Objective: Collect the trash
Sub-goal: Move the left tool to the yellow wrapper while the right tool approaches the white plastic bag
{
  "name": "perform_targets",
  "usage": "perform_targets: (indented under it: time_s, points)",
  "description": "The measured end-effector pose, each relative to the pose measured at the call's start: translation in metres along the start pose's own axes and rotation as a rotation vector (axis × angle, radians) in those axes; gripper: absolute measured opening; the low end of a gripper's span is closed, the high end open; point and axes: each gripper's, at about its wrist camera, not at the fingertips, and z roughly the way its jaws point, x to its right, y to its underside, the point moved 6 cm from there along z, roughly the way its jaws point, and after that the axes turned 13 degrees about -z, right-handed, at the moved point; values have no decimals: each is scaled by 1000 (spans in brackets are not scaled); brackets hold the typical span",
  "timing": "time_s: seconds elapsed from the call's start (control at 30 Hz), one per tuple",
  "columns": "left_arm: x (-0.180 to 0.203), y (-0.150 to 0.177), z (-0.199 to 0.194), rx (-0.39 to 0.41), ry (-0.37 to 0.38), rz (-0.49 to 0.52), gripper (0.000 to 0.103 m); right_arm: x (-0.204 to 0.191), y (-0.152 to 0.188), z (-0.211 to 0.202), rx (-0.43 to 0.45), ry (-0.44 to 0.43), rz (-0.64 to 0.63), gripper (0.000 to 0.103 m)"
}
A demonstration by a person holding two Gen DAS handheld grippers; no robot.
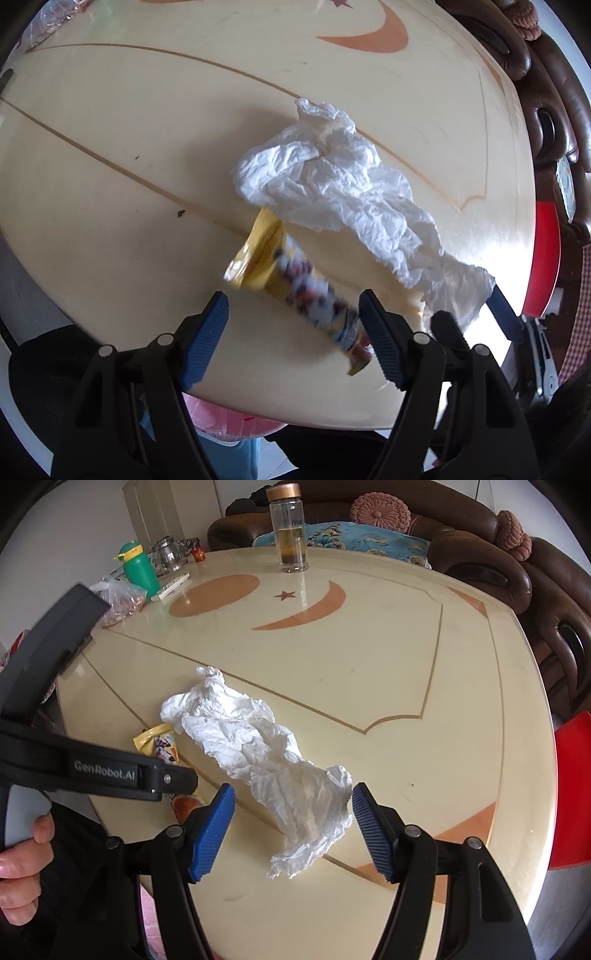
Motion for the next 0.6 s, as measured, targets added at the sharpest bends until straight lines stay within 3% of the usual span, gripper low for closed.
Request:
perform_targets:
  time_s: [0.27,0.6]
  points:
    - [13,-9,1,22,-20,1,71,-4,-1,14,-8,37,-49,64]
    - [37,1,0,49,-33,0,59,0,10,28,-1,87,-56,41]
